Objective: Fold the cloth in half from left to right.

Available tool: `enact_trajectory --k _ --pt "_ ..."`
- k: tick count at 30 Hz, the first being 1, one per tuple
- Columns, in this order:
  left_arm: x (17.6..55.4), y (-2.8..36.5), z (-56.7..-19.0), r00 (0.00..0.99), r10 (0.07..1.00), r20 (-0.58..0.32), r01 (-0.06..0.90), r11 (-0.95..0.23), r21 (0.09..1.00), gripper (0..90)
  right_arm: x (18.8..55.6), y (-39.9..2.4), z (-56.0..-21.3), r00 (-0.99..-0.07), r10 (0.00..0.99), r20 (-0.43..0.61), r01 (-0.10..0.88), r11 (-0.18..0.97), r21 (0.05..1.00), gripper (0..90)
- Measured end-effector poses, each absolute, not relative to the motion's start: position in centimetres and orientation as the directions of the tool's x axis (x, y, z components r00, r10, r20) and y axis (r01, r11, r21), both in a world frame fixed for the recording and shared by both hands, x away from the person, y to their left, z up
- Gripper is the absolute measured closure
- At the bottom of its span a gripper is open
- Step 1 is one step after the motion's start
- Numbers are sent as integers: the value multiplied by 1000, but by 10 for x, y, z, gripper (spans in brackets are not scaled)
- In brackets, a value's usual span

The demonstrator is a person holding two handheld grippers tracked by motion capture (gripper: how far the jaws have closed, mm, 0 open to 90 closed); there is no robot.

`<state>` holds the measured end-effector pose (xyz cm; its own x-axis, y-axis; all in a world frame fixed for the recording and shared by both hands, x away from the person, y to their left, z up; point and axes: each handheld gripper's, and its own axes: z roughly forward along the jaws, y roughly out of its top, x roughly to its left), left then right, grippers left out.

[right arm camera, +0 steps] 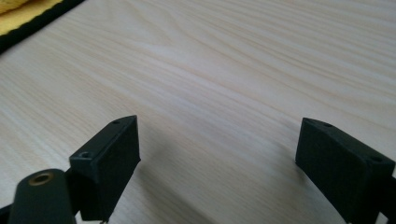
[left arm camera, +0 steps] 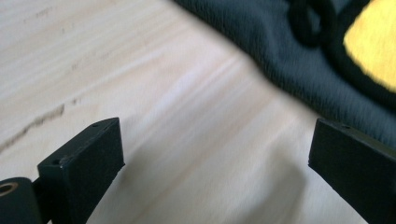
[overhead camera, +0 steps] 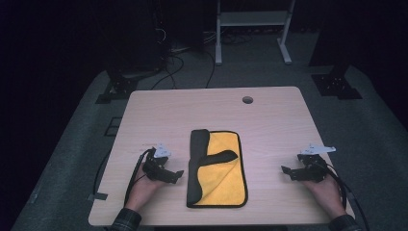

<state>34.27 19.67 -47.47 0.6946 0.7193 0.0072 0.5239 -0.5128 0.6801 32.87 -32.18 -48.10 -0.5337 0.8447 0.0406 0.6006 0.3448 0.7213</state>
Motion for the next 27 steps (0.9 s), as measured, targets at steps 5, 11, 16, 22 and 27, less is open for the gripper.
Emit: enact_trajectory --k 5,11,16,22,27 --pt "337 203 -479 710 704 16 511 -531 676 0 333 -314 -475 -565 824 47 576 353 737 133" --pt "334 212 -483 733 680 15 469 -522 712 0 344 -297 -467 -609 791 51 545 371 752 138" --pt "335 212 -484 732 681 15 469 -520 714 0 350 -281 -458 -654 756 40 512 402 759 139" --pt "336 213 -484 716 698 16 480 -510 714 0 360 -259 -449 -702 710 57 490 423 762 141" --pt "336 213 -484 711 703 16 483 -506 714 0 369 -238 -445 -732 678 62 469 435 769 141"
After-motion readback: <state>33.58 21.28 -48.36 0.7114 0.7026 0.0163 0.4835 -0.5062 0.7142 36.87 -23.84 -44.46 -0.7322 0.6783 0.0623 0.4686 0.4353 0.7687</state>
